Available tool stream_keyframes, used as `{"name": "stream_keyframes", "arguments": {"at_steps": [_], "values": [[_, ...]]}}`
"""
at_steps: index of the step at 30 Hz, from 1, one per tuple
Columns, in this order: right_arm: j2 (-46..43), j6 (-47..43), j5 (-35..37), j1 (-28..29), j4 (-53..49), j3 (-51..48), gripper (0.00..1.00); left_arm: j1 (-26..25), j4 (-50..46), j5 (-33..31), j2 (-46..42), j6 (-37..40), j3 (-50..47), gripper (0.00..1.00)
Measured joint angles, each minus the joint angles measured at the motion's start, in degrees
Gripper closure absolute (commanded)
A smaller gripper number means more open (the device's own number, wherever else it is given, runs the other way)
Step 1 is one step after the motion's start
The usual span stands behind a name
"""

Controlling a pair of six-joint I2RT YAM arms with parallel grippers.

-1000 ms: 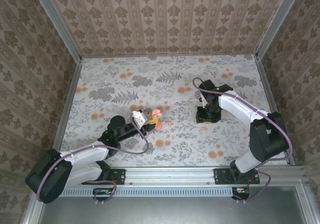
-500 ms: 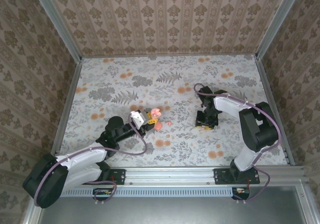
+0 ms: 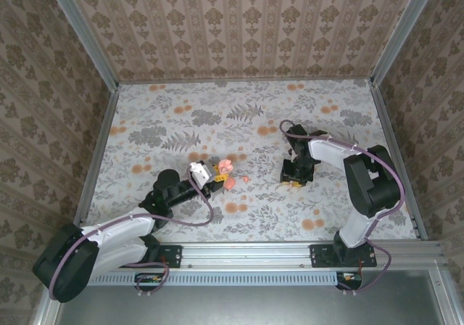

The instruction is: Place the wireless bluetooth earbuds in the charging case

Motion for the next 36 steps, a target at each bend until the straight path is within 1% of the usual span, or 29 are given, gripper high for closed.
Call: {"name": "stream_keyframes", "arguments": {"at_steps": [7,13,19,27,31,36], "values": [[-0.5,-0.7,-1.0,0.6,1.2,0.1,0.65,0.0,0.0,0.0,0.0,0.0,0.0,0.92],[-1.8,-1.2,1.9,0.7,-3.2,1.9,0.65,0.0,0.0,0.0,0.0,0.0,0.0,0.92],[-1.6,-1.2,3.0,1.7,-5.2,2.1,0.65,0.0,0.0,0.0,0.0,0.0,0.0,0.91],[1.5,-1.4,2.9,3.3,-5.3,3.7,0.66,0.0,-0.6,0.0,0.0,0.1,0.0,0.91],[2.9,-1.6,3.4,3.7,-5.3,4.8,0.69,0.0,-0.8,0.0,-0.8,0.3,0.0,0.92],[4.5,-1.7,4.7,4.2,-5.9,5.4,0.70,0.0,-1.2,-0.1,-1.8,0.5,0.0,0.91]]}}
